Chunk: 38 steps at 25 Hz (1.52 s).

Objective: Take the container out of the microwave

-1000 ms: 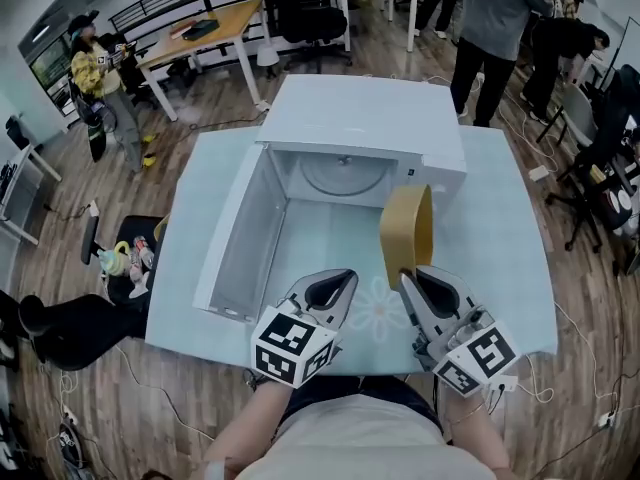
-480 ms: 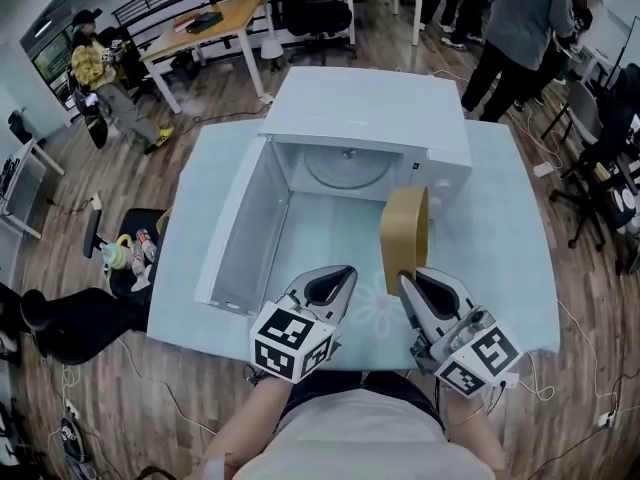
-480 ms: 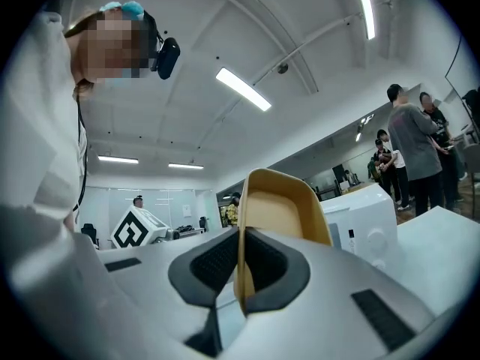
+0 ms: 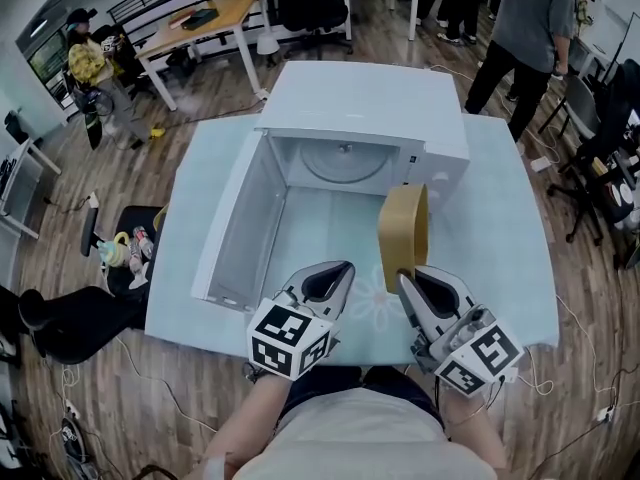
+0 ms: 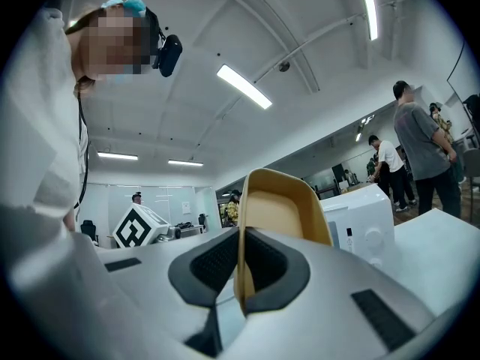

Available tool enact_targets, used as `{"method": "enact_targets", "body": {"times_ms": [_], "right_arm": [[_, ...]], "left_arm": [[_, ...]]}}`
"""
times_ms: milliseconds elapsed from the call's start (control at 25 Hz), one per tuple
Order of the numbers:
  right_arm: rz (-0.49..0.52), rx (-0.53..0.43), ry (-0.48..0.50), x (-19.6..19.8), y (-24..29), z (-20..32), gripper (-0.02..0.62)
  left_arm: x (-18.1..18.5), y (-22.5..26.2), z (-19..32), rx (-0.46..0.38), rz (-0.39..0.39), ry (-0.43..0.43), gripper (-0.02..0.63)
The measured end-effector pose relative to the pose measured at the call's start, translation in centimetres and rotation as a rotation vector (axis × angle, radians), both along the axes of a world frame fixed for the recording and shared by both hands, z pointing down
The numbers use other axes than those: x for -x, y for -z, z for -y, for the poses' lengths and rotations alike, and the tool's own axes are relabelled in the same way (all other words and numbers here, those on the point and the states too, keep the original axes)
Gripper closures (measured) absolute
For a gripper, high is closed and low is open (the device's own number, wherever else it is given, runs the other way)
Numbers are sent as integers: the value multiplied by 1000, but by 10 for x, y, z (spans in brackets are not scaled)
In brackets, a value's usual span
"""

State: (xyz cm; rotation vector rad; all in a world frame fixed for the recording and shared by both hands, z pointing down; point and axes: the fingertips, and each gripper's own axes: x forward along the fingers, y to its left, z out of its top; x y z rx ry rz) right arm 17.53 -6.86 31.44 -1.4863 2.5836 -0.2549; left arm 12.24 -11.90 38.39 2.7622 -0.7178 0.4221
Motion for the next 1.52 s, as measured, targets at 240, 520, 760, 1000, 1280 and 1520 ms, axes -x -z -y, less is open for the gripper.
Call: {"method": "enact_targets", "body": {"times_ms": [240,520,760,1000,1280,1520], "right_arm": [[-4,-6,23,1,-3,-5,566],[-21,-2,58,8,-2,-10,566],[-22,-6,65,11,-1,-14,566],[-25,-1,78,13,-6,-16,566],[-30,7,73,11,-10,-21,566],[-29,17,53,6,-11,-23,566]], "left_arm": [[-2,-5,-4,10,-1,0,595],[-3,-2,-10,7,0,-7,595],[-1,-1,-14,4,0,-7,595],[0,-5,-17,6,-2,-2,595],[-3,-8,-23,9,2,-15,595],[-2,-8,-21,14,-2,-8,595]]}}
